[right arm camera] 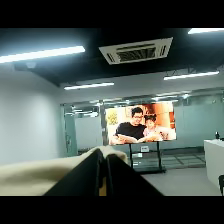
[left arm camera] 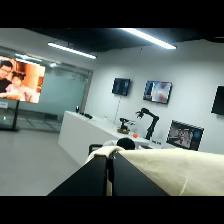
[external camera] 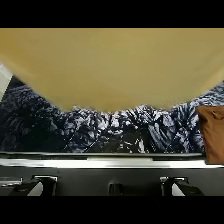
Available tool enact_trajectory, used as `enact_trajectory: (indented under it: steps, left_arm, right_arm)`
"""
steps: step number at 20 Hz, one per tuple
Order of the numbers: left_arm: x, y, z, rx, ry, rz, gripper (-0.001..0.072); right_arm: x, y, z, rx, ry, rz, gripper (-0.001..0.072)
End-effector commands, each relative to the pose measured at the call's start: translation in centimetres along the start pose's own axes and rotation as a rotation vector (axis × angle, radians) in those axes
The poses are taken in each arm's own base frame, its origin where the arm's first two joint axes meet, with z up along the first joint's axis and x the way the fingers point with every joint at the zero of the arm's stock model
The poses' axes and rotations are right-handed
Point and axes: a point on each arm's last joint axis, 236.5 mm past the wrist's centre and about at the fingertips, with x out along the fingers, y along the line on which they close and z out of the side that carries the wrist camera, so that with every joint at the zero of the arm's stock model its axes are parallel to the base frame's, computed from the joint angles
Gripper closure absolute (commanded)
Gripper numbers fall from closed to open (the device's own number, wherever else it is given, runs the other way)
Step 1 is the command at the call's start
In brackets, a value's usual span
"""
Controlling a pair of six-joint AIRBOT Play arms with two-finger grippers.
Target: Fold the clothes and pants, and hang the long-sleeved shirts on hangers.
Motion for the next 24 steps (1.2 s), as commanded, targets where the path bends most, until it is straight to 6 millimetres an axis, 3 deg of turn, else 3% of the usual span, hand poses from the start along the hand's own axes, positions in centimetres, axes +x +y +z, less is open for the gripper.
enact_trajectory:
  steps: [1,3,4,6,8,9,11,14,15,17,18,19,21,22,24]
  left_arm:
    - [2.3,4.0,-7.3,-0.079,0.204,0.045,0.0686]
    - [3.6,8.4,-15.9,-0.174,0.425,0.096,0.0686]
    - [3.8,10.9,-21.0,-0.237,0.544,0.129,0.0685]
    - [2.9,15.3,-31.4,-0.376,0.764,0.198,0.0685]
    - [0.5,17.9,-41.6,-0.516,0.973,0.258,0.0685]
    - [-0.9,18.9,-45.9,-0.577,1.056,0.290,0.0685]
    - [-3.2,20.0,-52.3,-0.680,1.185,0.332,0.0686]
    - [-4.8,19.7,-57.2,-0.815,1.292,0.331,0.0685]
    - [-4.7,19.7,-57.8,-0.846,1.293,0.329,0.0686]
    - [-4.5,19.9,-58.0,-0.859,1.282,0.330,0.0685]
    - [-4.4,20.1,-57.8,-0.846,1.276,0.323,0.0686]
    - [-4.5,20.3,-57.7,-0.832,1.273,0.316,0.0686]
    - [-4.7,21.0,-57.5,-0.832,1.266,0.329,0.0685]
    - [-4.7,21.4,-57.4,-0.819,1.260,0.326,0.0685]
    - [-4.8,21.7,-57.3,-0.800,1.259,0.315,0.0685]
  right_arm:
    - [2.6,-1.7,-7.2,0.046,0.187,-0.004,0.0677]
    - [4.6,-3.8,-18.4,0.152,0.466,-0.019,0.0677]
    - [4.8,-5.1,-25.2,0.230,0.632,-0.039,0.0677]
    - [3.4,-7.3,-39.4,0.484,0.955,-0.140,0.0676]
    - [0.9,-7.8,-50.4,0.756,1.187,-0.243,0.0676]
    - [-0.4,-7.2,-54.5,0.895,1.272,-0.271,0.0676]
    - [-2.9,-4.3,-60.2,1.124,1.431,-0.239,0.0676]
    - [-7.4,-1.4,-65.0,1.109,1.647,-0.221,0.0672]
    - [-8.7,-1.1,-66.0,1.047,1.696,-0.236,0.0562]
    - [-10.0,-1.7,-66.3,0.926,1.741,-0.222,0.0108]
    - [-11.4,-2.7,-65.7,0.847,1.793,-0.192,0.0012]
    - [-13.9,-4.3,-64.9,0.765,1.890,-0.201,0.0012]
    - [-21.0,-8.3,-62.1,0.612,2.183,-0.308,0.0049]
    - [-23.4,-9.0,-61.0,0.549,2.273,-0.328,0.0051]
    - [-25.5,-6.9,-60.9,0.582,2.255,-0.331,0.0051]
